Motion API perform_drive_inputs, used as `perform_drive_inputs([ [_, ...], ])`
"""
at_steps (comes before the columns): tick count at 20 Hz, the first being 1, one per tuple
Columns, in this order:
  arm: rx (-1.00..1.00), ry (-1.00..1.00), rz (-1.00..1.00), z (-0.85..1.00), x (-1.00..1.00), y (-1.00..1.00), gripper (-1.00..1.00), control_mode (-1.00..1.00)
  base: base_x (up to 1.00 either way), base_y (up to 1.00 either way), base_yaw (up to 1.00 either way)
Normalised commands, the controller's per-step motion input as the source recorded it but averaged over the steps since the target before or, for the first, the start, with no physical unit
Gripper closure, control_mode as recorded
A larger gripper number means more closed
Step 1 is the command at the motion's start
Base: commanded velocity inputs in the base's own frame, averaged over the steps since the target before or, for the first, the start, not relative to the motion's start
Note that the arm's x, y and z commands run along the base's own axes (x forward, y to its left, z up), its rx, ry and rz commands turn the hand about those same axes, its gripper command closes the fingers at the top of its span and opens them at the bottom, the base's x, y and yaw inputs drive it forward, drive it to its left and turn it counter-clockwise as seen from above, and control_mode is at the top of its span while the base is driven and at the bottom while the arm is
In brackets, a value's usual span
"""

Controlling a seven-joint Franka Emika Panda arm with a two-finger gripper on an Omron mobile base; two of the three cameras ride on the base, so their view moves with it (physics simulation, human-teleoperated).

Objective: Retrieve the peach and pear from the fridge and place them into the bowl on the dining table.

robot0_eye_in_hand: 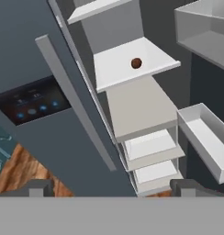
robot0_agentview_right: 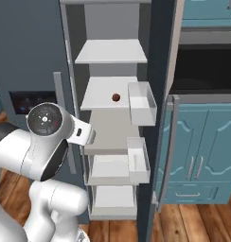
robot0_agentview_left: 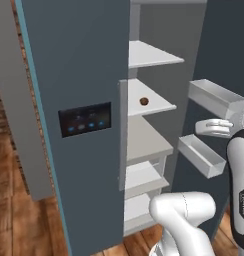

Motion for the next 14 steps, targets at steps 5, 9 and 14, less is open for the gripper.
perform_drive_inputs([
  [5, 0.0, 0.0, 0.0, 0.0, 0.0, 0.0, -1.0, 1.0, 0.39, 0.0, -0.09],
  [9, 0.0, 0.0, 0.0, 0.0, 0.0, 0.0, -1.0, 1.0, 0.54, 0.0, -0.09],
  [14, 0.0, 0.0, 0.0, 0.0, 0.0, 0.0, -1.0, 1.0, 0.51, 0.0, -0.09],
])
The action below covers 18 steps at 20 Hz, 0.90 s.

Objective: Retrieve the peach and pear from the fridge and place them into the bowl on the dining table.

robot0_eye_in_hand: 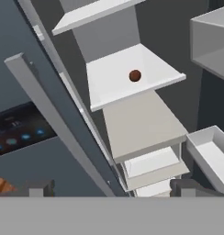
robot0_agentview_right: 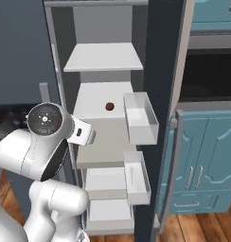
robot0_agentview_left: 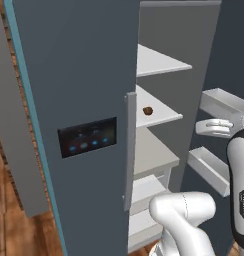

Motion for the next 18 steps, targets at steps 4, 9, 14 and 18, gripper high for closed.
perform_drive_inputs([
  [4, 0.0, 0.0, 0.0, 0.0, 0.0, 0.0, -1.0, 1.0, 0.45, 0.0, -0.09],
  [9, 0.0, 0.0, 0.0, 0.0, 0.0, 0.0, -1.0, 1.0, 0.33, 0.0, -0.06],
  [14, 0.0, 0.0, 0.0, 0.0, 0.0, 0.0, -1.0, 1.0, 0.21, 0.0, 0.0],
  [18, 0.0, 0.0, 0.0, 0.0, 0.0, 0.0, -1.0, 1.0, 0.21, 0.0, 0.06],
])
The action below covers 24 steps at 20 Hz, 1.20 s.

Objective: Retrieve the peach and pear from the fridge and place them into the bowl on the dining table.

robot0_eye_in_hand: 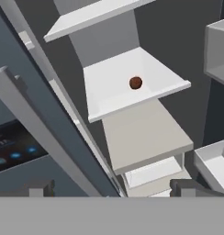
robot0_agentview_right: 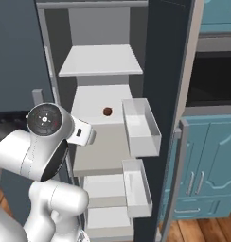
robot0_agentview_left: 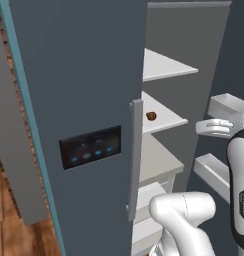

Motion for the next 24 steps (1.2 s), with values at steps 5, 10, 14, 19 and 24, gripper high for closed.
perform_drive_inputs([
  [5, 0.0, 0.0, 0.0, 0.0, 0.0, 0.0, -1.0, 1.0, 0.25, 0.0, 0.13],
  [10, 0.0, 0.0, 0.0, 0.0, 0.0, 0.0, -1.0, 1.0, 0.21, 0.0, 0.17],
  [14, 0.0, 0.0, 0.0, 0.0, 0.0, 0.0, -1.0, 1.0, 0.16, -0.06, 0.18],
  [19, 0.0, 0.0, 0.0, 0.0, 0.0, 0.0, -1.0, 1.0, 0.1, -0.14, 0.2],
  [24, 0.0, 0.0, 0.0, 0.0, 0.0, 0.0, -1.0, 1.0, 0.02, -0.27, 0.19],
])
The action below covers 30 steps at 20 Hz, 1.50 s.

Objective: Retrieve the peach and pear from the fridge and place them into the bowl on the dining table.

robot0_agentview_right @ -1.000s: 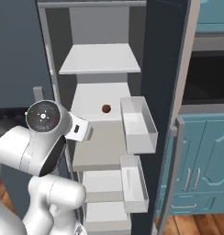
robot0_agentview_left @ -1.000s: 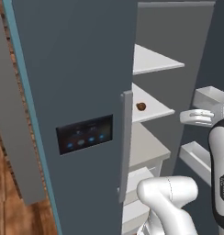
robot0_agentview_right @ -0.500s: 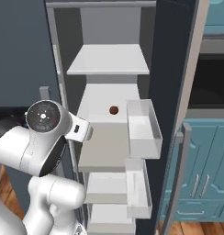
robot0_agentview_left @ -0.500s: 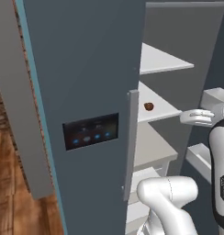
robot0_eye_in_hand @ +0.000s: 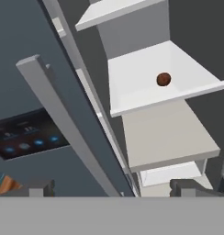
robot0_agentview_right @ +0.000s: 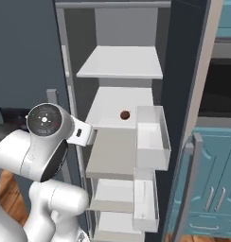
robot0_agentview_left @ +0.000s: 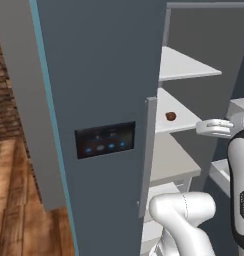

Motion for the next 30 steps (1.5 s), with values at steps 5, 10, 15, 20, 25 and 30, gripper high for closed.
perform_drive_inputs([
  [5, 0.0, 0.0, 0.0, 0.0, 0.0, 0.0, -1.0, 1.0, 0.0, -0.43, 0.15],
  [10, 0.0, 0.0, 0.0, 0.0, 0.0, 0.0, -1.0, 1.0, 0.0, -0.62, 0.1],
  [15, 0.0, 0.0, 0.0, 0.0, 0.0, 0.0, -1.0, 1.0, 0.17, -0.03, 0.01],
  [20, 0.0, 0.0, 0.0, 0.0, 0.0, 0.0, -1.0, 1.0, 0.25, 0.1, -0.01],
  [25, -0.07, 0.0, -0.06, -0.08, 0.04, 0.1, -1.0, -1.0, 0.11, 0.18, -0.07],
  [30, -0.19, 0.0, -0.2, -0.25, 0.17, 0.12, -1.0, -1.0, 0.0, 0.0, 0.0],
])
